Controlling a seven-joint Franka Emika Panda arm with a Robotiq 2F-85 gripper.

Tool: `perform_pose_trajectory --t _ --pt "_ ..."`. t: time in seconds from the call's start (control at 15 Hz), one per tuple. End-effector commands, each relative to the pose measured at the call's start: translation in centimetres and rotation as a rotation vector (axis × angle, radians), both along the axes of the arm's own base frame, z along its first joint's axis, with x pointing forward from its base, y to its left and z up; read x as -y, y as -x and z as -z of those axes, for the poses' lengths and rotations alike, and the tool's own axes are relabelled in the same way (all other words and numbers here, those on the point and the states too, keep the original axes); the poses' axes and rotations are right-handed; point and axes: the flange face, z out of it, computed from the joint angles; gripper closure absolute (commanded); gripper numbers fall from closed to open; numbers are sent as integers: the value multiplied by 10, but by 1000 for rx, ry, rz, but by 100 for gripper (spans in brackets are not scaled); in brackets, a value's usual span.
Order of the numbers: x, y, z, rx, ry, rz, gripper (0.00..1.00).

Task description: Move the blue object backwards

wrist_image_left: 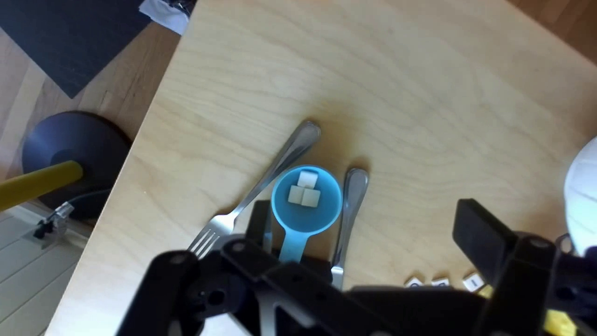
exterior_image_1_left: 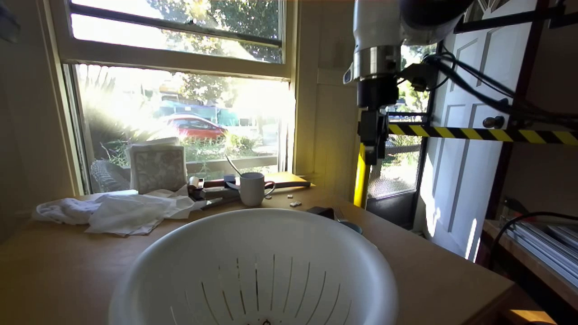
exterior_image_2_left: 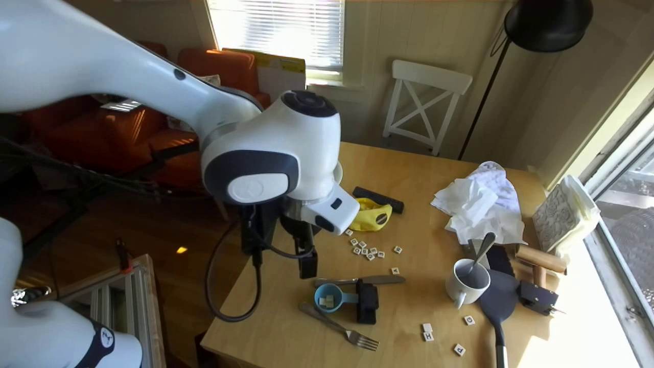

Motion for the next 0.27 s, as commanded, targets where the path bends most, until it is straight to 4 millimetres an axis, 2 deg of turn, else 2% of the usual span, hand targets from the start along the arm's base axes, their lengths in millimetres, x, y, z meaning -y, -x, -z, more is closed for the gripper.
perform_pose_trajectory --t 0.0,0.07,0.2 --pt "-1 8 -14 2 -8 -23 0" --pt "-3 15 -24 8 -13 -35 0" --pt "-4 23 -30 17 -16 -45 0"
